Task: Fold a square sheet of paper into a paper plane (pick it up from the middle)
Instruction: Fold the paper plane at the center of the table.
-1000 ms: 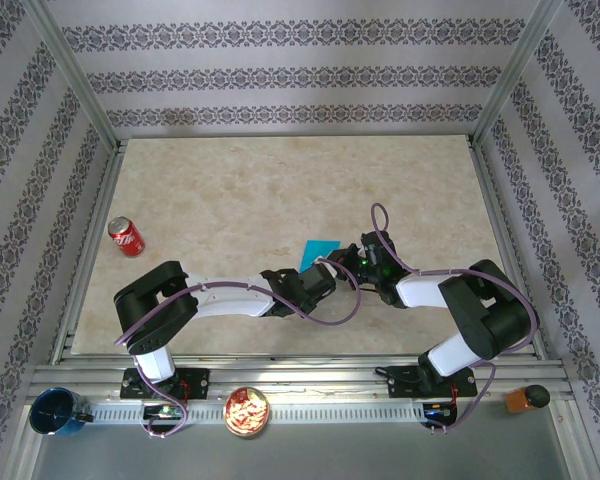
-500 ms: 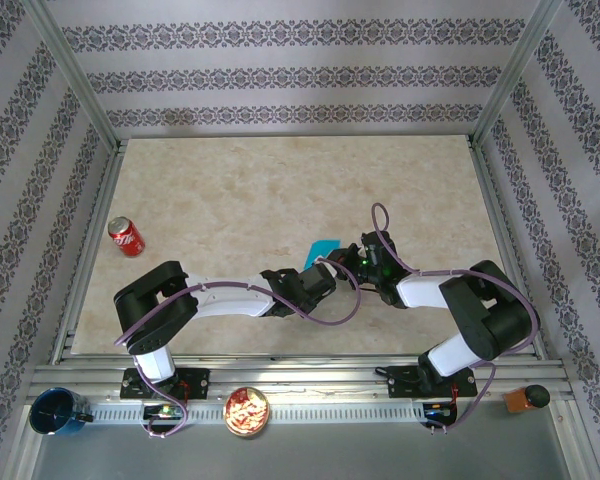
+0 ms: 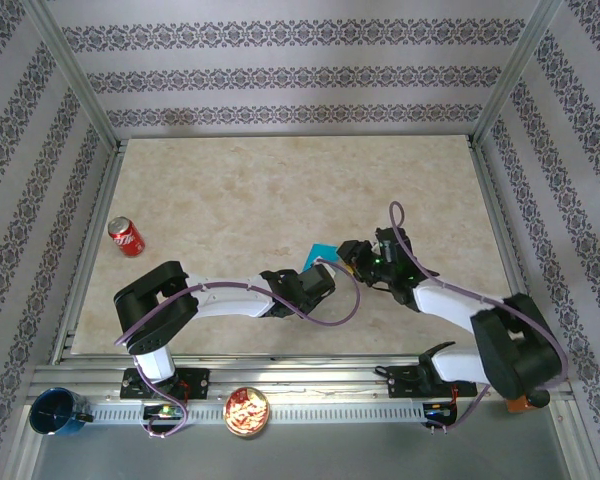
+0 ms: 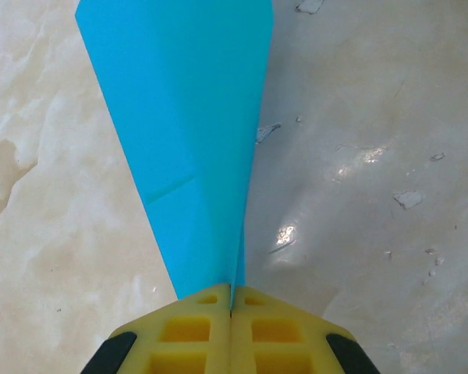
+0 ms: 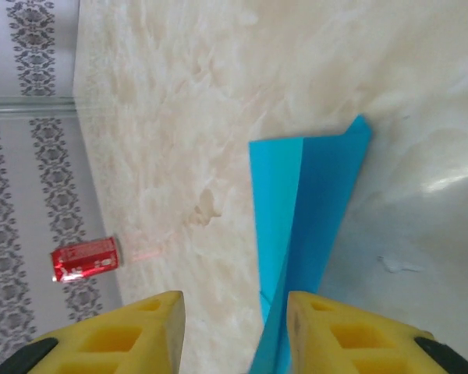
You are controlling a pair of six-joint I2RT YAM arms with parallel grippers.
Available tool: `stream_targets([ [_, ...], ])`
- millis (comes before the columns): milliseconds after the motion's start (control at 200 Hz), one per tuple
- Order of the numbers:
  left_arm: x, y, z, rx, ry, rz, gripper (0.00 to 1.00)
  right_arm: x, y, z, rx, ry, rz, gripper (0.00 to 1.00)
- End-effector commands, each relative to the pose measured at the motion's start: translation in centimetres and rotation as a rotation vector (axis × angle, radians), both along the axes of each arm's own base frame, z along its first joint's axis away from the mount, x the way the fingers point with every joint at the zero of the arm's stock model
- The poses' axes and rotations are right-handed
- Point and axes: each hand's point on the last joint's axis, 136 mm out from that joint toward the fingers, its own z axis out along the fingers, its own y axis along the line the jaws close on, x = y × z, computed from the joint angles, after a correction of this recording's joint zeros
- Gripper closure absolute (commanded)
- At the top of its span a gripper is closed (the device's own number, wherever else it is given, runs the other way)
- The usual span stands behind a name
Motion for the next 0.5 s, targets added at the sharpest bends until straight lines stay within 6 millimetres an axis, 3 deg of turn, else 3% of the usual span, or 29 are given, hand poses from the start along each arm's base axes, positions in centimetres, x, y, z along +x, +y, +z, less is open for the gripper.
stream_targets([
  [0,-0.4,-0.6,1.0,-0.053,-0.011,0.014,0.98,-0.9,-2.8,-0.2,-0.181,-0.019,-0.01,0.56],
  [160,-0.5,-1.3,1.4,-0.126,0.016,0.033,1.0,-1.8,-5.8,0.9,-0.28,-0.066,-0.072,0.49],
  [285,-0.5,-1.7,2.0,-0.239,0.058,0.056,1.0,-2.2,-6.4,2.1,-0.301,-0.132,-0.062,0.43],
  [365,-0.6,-1.9,2.1,-0.324,0.114,0.067,1.0,-2.5,-6.8,2.6,-0.325,-0.148,-0.052,0.3],
  [385,-0.6,-2.0,2.1,-0.343,0.131,0.07,1.0,-2.6,-7.0,2.8,-0.343,-0.146,-0.049,0.09],
  [395,-0.6,-2.0,2.1,-0.35,0.14,0.072,1.0,-2.8,-7.2,2.7,-0.358,-0.133,-0.046,0.04],
  [500,-0.4,-2.0,2.2,-0.433,0.198,0.1,1.0,-3.2,-8.1,3.0,-0.457,-0.112,-0.011,0.02],
])
